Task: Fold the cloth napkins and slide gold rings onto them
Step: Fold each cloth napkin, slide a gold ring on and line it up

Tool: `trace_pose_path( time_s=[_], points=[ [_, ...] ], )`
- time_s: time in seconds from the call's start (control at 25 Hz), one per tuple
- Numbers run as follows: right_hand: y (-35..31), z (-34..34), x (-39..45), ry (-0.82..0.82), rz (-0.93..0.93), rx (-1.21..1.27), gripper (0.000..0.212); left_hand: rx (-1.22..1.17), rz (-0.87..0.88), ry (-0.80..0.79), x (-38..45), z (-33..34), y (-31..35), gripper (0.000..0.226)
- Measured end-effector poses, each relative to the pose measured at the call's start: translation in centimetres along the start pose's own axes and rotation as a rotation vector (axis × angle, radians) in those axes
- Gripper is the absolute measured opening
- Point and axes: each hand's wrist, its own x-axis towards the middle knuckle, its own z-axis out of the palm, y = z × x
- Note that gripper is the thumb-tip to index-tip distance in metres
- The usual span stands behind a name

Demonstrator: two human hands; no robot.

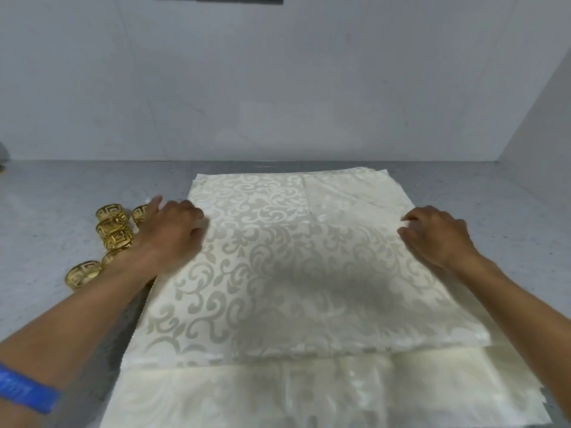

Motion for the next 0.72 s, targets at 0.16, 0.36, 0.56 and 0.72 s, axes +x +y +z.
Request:
trace_pose_path(
  time_s=[0.16,0.36,0.56,0.72],
  points=[
    [-8.7,1.2,-11.0,0.268,-0.211,0.093,0.037,-0.387,-0.015,-0.084,-8.1,-2.3,11.0,0.05],
    [-9.7,4.0,-19.0,-0.239,-0.247,-0.022,0.071,-0.283,-0.037,-0.27,-15.9,-0.1,12.5,0.077],
    [2.2,1.0,-20.0,-0.242,0.079,-0.117,0.068,-0.207,-0.079,-0.387,-17.1,-0.4,10.3,0.081],
    [0.8,-0.2,-19.9,-0.037,0.133,-0.188,0.071,-0.235,-0.101,-0.382,-16.8,-1.6,11.3,0.068]
  ],
)
